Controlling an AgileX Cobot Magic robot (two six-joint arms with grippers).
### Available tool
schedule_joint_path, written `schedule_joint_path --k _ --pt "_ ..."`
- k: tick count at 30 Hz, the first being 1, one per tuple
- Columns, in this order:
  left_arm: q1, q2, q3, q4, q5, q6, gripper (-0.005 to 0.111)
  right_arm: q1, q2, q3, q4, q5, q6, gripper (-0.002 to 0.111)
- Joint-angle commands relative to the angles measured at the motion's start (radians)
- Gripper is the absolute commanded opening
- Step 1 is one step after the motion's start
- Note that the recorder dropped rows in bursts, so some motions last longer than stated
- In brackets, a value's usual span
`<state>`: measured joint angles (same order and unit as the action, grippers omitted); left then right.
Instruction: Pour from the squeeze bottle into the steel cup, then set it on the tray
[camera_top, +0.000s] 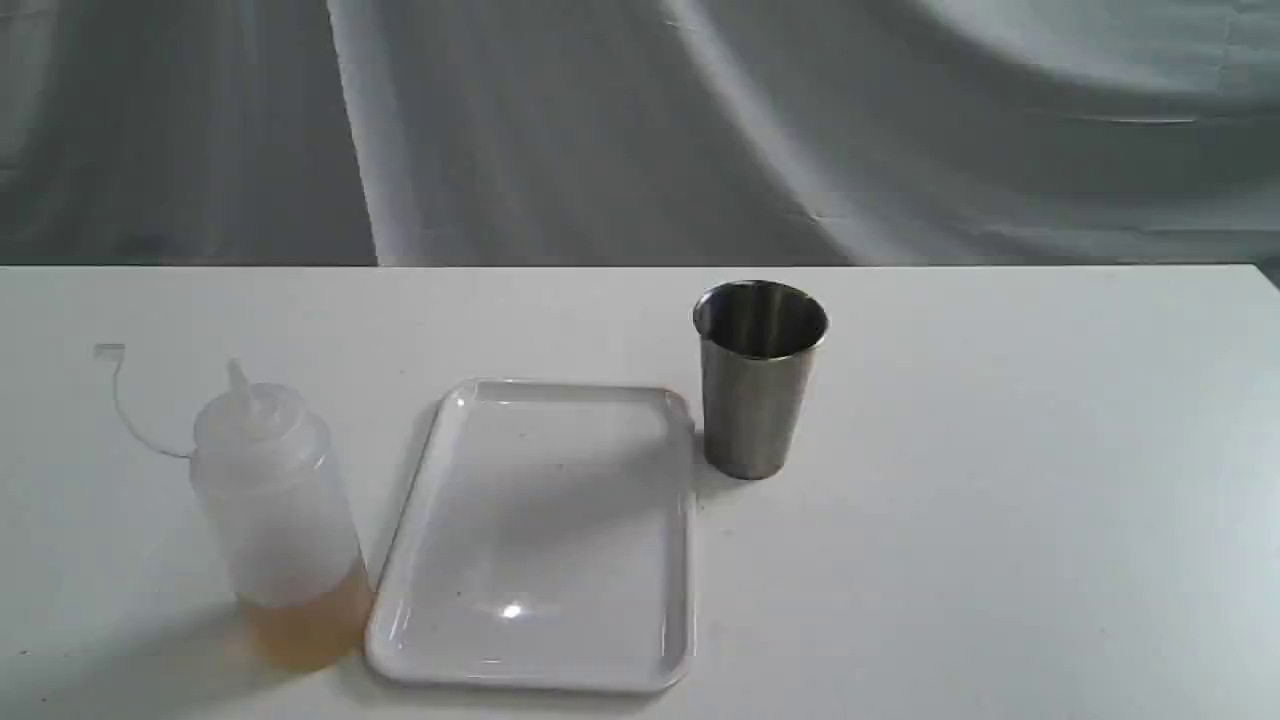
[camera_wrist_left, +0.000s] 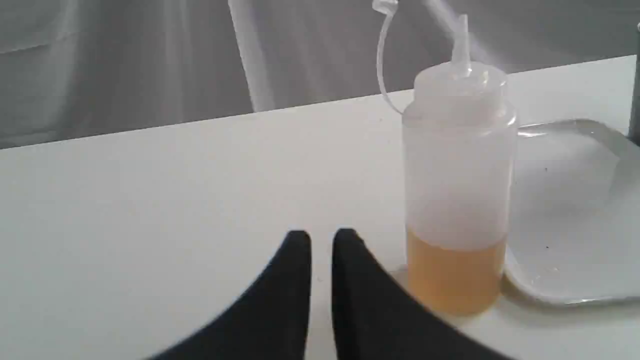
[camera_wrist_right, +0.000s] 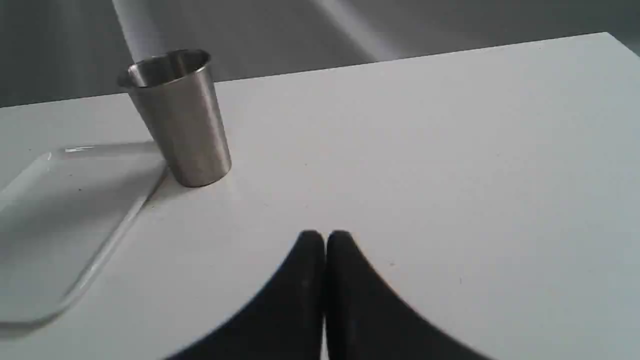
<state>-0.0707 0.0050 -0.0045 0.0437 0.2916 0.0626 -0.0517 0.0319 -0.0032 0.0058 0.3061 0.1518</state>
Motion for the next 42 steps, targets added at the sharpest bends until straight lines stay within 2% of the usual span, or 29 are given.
schedule_joint_path --k 1,14,26,34,42 --pt "-0.003 -0.005 0.004 0.001 -0.007 -0.002 0.008 -0.008 -0.003 0.003 0.002 -0.003 -0.008 0.0" --pt "-0.003 -0.005 0.004 0.001 -0.007 -0.002 0.008 -0.008 -0.003 0.003 0.002 -0.003 -0.008 0.0" --pt "-0.003 -0.005 0.004 0.001 -0.007 -0.002 0.008 -0.008 -0.003 0.0 0.002 0.069 -0.009 0.0" --pt "-0.003 -0.005 0.004 0.001 -0.007 -0.002 0.008 -0.008 -0.003 -0.168 -0.006 0.181 0.006 0.0" --pt "-0.003 -0.005 0.004 0.001 -0.007 -0.002 0.008 -0.008 0.082 -0.317 -0.111 0.236 0.006 0.0"
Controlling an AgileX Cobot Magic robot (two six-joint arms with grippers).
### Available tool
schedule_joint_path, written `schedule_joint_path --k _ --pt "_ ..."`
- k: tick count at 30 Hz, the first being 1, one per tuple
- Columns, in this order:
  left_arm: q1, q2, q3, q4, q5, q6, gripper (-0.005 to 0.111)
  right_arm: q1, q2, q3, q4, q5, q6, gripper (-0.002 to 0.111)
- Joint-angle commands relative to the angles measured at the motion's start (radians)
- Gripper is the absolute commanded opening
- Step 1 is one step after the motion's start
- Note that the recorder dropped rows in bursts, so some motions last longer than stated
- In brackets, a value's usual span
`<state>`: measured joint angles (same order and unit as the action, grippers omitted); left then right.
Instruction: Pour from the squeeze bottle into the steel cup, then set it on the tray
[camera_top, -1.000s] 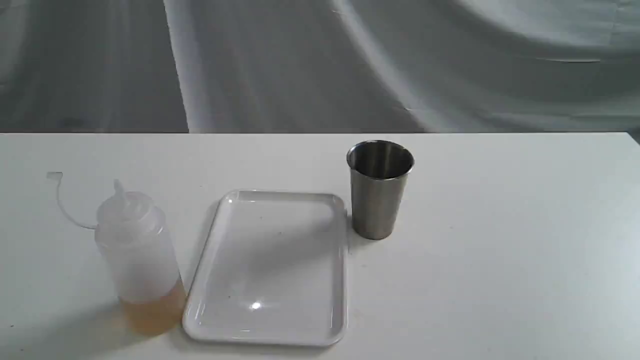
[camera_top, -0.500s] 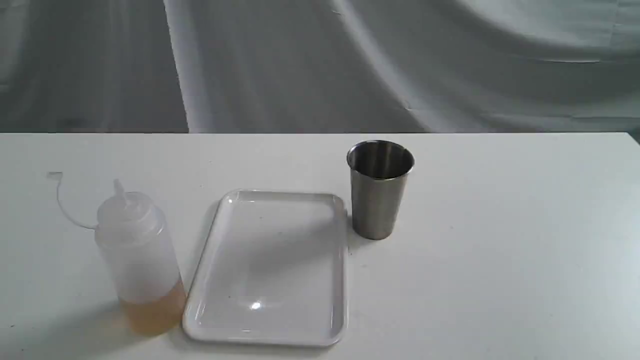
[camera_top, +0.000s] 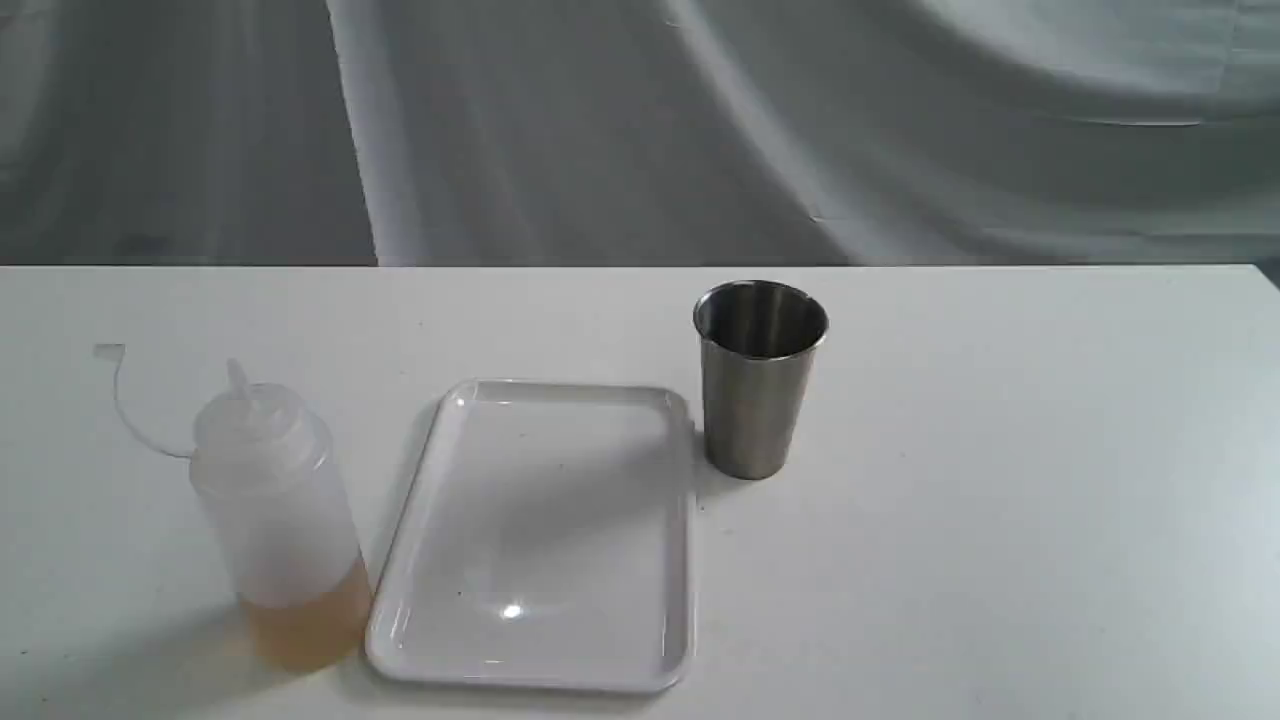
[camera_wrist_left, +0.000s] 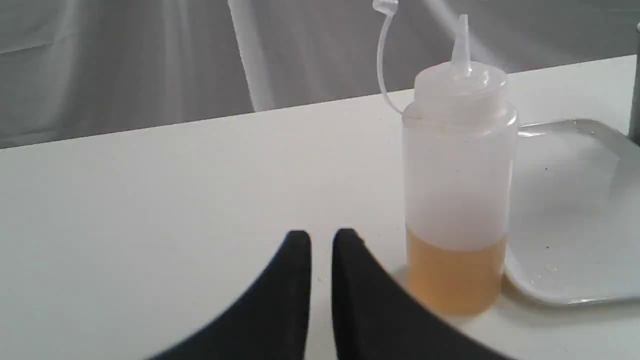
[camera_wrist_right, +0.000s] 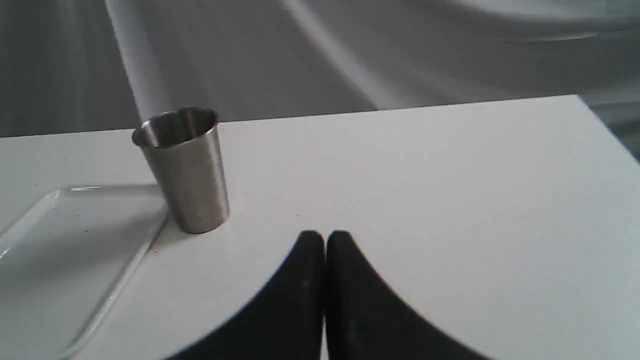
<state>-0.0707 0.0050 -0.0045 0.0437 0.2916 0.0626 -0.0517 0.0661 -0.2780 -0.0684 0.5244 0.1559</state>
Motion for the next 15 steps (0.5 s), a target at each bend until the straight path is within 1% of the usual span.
schedule_joint_path --k 1,10,15 --pt "-0.003 -0.005 0.004 0.001 -0.007 -0.002 0.008 -0.008 0.077 -0.061 -0.037 0.018 0.002 0.0" --pt "-0.003 -0.005 0.004 0.001 -0.007 -0.002 0.008 -0.008 0.343 -0.244 -0.037 0.018 0.002 0.0" --pt "-0.003 -0.005 0.004 0.001 -0.007 -0.002 0.008 0.002 0.459 -0.33 -0.039 -0.033 0.002 0.0"
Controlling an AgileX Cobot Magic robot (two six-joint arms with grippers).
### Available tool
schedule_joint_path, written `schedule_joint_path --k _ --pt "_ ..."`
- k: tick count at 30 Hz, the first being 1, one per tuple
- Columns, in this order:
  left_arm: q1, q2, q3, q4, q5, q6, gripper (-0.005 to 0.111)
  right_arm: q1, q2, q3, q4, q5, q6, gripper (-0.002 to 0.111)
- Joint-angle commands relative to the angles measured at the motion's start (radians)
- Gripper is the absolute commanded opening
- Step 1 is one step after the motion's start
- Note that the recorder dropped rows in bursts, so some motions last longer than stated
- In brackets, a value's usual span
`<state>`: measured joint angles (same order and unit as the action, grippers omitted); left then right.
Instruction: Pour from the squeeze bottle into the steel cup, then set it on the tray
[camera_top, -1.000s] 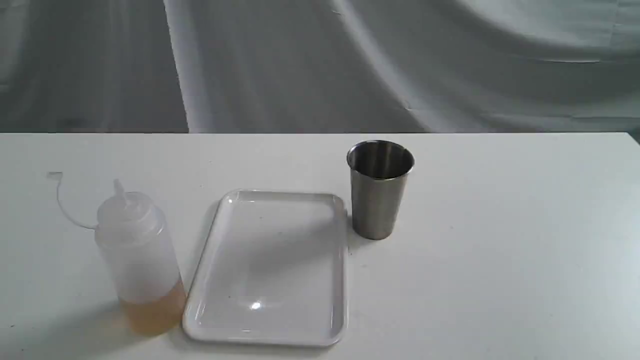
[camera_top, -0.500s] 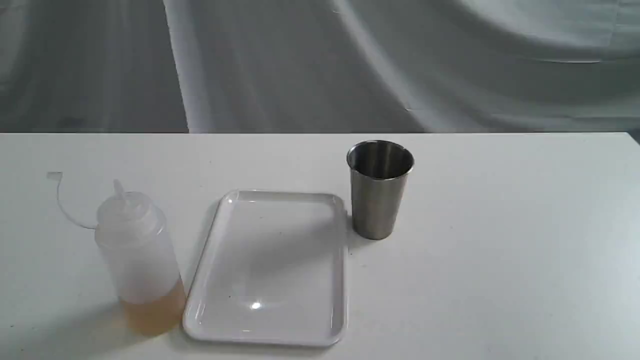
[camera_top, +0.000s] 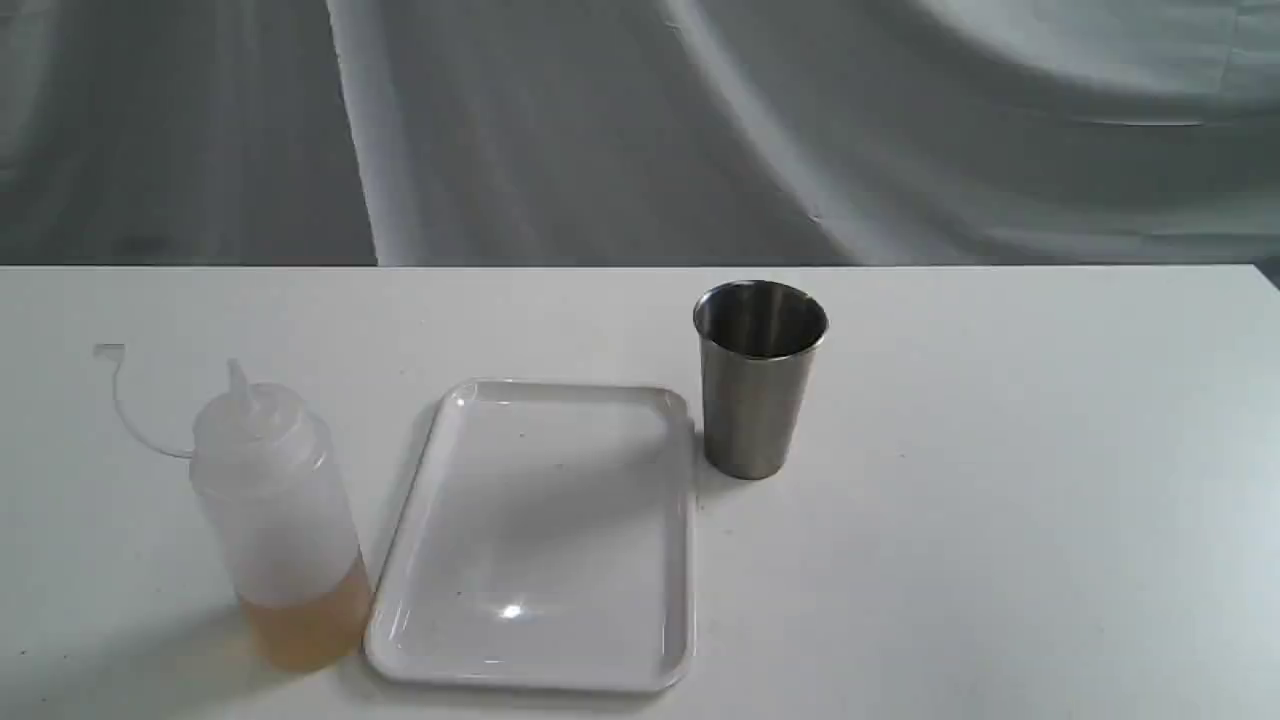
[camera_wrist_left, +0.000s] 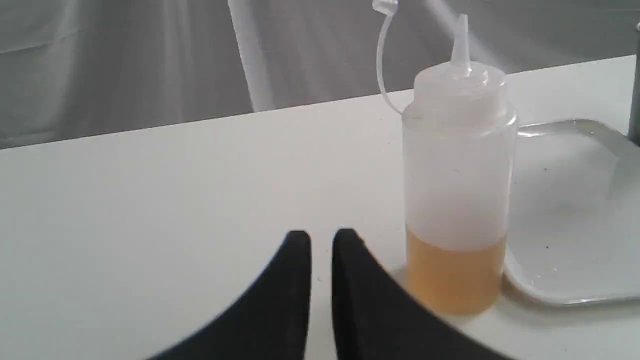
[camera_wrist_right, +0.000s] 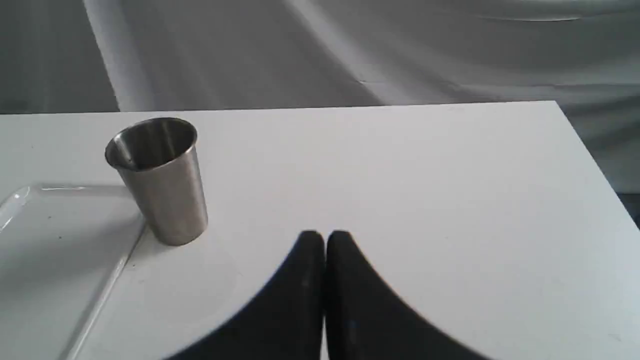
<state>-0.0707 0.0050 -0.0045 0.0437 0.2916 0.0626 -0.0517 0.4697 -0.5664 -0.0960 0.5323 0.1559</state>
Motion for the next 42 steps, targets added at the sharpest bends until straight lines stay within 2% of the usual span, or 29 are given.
schedule_joint_path --k 1,6,11,23,32,36,42 --pt "-0.003 -0.005 0.004 0.001 -0.007 -0.002 0.008 0.012 0.075 -0.054 -0.03 -0.057 0.002 0.0" --pt "-0.003 -0.005 0.004 0.001 -0.007 -0.002 0.008 0.101 0.176 -0.104 -0.061 -0.127 0.008 0.0" --pt "-0.003 -0.005 0.004 0.001 -0.007 -0.002 0.008 0.236 0.317 -0.161 -0.08 -0.155 0.008 0.0" --pt "-0.003 -0.005 0.004 0.001 -0.007 -0.002 0.008 0.573 0.783 -0.328 -0.08 -0.487 0.002 0.0" --pt "-0.003 -0.005 0.004 0.001 -0.007 -0.002 0.008 0.696 1.071 -0.476 -0.08 -0.596 -0.003 0.0" --pt "-0.003 -0.005 0.004 0.001 -0.007 -0.002 0.008 0.733 1.175 -0.48 -0.076 -0.726 -0.003 0.0" --pt "-0.003 -0.005 0.004 0.001 -0.007 -0.002 0.008 0.778 1.322 -0.48 -0.043 -0.831 -0.023 0.0"
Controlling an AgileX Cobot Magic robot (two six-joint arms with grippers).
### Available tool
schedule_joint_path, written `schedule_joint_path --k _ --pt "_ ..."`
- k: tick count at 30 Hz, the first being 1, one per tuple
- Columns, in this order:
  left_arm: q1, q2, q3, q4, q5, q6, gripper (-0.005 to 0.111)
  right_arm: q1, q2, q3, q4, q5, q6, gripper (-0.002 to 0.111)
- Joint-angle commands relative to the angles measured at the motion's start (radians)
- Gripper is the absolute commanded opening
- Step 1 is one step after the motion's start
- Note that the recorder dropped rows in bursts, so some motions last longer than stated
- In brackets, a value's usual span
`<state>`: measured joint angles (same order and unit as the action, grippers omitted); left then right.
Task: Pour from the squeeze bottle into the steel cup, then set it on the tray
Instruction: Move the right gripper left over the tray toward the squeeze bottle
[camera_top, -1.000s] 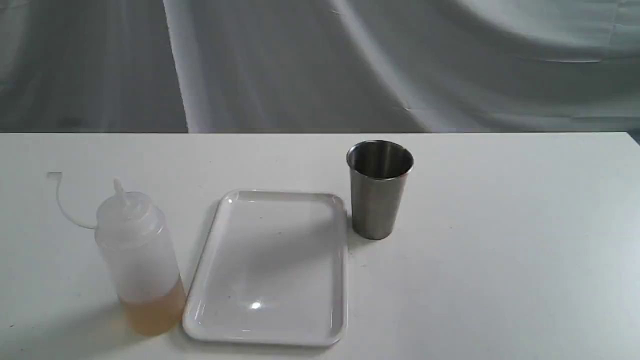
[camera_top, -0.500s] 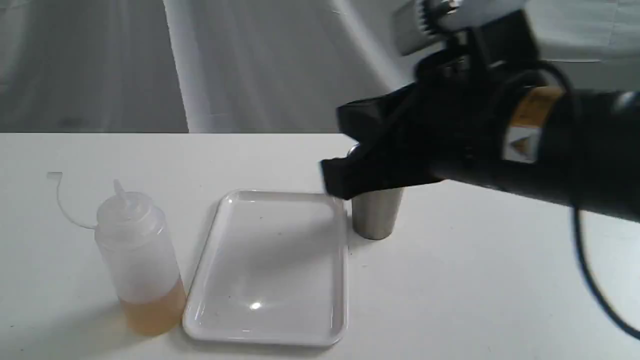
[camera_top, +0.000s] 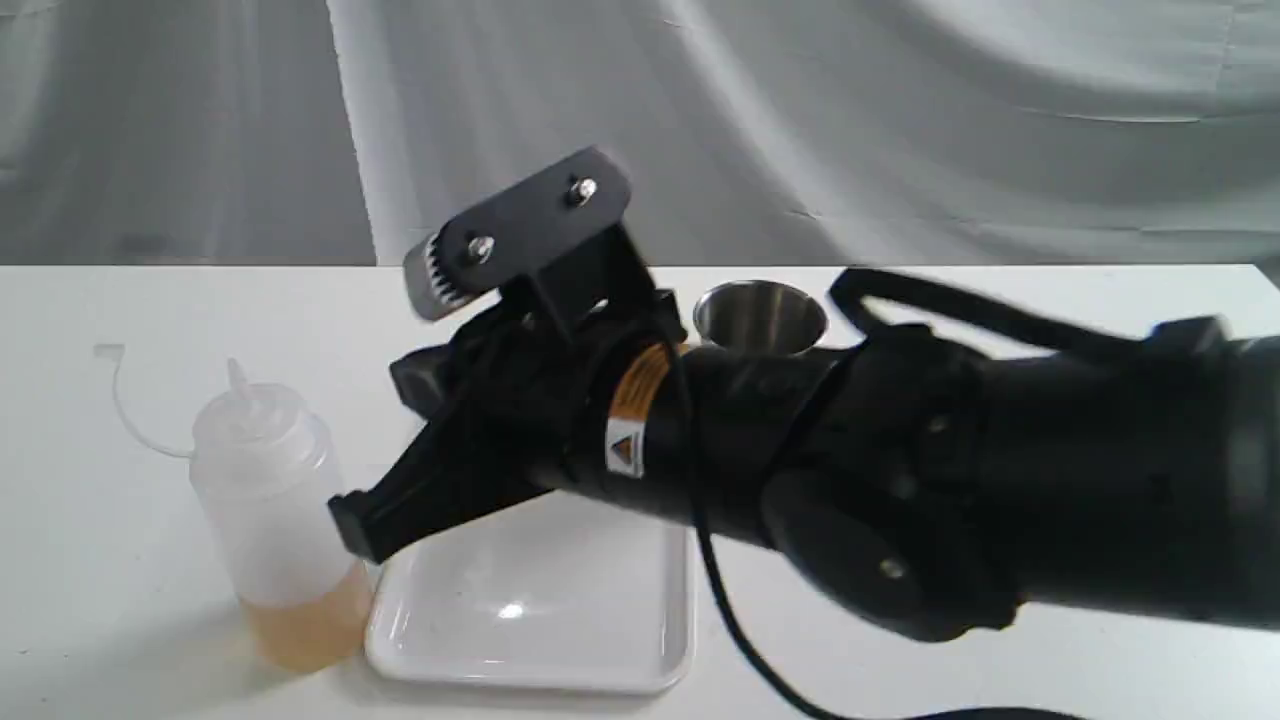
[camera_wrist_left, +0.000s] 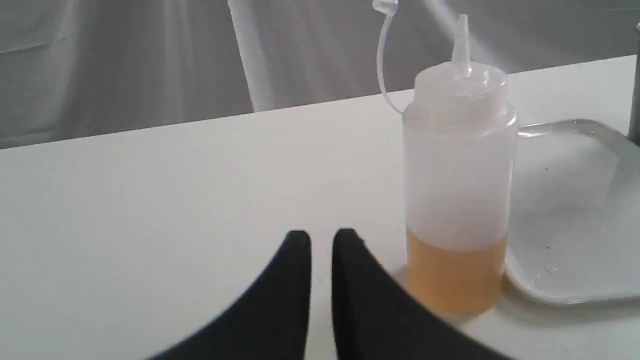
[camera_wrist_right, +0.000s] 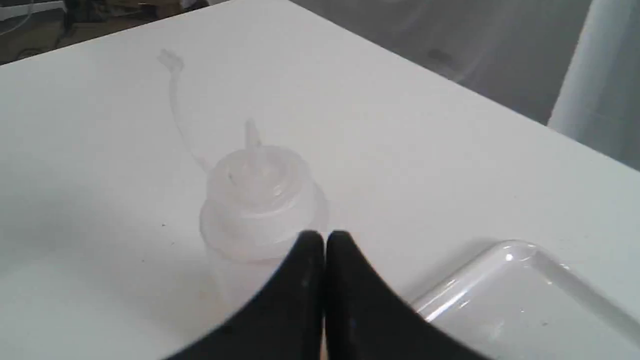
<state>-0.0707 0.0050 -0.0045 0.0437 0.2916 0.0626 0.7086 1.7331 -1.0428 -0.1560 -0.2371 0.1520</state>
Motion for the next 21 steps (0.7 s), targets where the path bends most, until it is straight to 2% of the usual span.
schedule_joint_path --k 1,6,21 --pt "-0.003 -0.005 0.004 0.001 -0.007 -0.002 0.008 0.022 0.075 -0.003 0.017 -0.084 -0.019 0.0" --pt "-0.003 -0.005 0.004 0.001 -0.007 -0.002 0.008 0.039 0.191 -0.003 0.017 -0.21 -0.023 0.0" --pt "-0.003 -0.005 0.004 0.001 -0.007 -0.002 0.008 0.041 0.314 -0.003 0.066 -0.251 -0.023 0.0"
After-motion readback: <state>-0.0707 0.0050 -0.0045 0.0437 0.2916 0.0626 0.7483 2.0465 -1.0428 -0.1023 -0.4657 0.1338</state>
